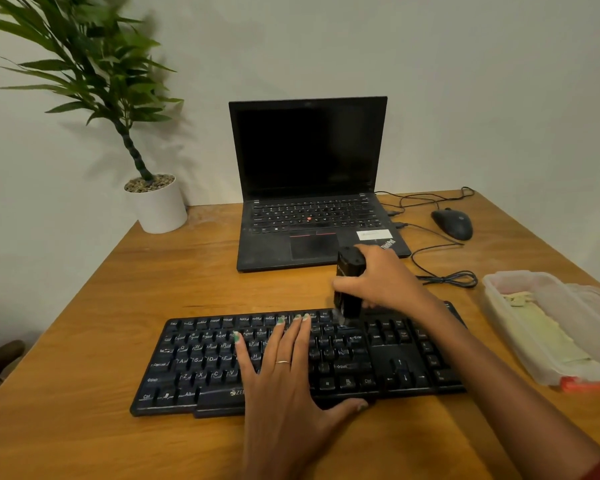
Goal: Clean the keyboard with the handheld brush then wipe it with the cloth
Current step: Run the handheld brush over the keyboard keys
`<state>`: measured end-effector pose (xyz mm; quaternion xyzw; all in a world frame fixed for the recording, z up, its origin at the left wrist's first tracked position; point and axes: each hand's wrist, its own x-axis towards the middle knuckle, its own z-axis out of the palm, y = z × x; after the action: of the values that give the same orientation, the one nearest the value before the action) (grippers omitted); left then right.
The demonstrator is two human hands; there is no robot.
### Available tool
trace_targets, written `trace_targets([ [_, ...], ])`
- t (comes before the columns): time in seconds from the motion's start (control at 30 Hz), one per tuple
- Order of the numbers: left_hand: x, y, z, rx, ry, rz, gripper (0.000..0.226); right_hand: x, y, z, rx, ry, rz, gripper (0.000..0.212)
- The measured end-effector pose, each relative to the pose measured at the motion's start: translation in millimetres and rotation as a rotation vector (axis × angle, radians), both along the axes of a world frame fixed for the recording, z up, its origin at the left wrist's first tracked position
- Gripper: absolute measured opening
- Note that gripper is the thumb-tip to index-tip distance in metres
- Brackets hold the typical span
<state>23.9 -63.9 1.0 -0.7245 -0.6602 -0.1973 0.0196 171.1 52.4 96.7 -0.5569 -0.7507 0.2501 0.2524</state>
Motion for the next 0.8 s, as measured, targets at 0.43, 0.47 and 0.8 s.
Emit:
trace_targets([
  [0.43,0,1,0,-0.022,-0.004,0.000,0.115,-10,3,-11,0.067,0.004,-0.058,0.020],
  [0.47,1,1,0,-0.023,-0.003,-0.002,0.115,-11,3,-11,0.111,0.004,-0.098,0.019],
  [0.8,1,1,0,-0.017,0.001,0.008,0.114,-7,2,-11,0.101,0.022,-0.129,0.024],
])
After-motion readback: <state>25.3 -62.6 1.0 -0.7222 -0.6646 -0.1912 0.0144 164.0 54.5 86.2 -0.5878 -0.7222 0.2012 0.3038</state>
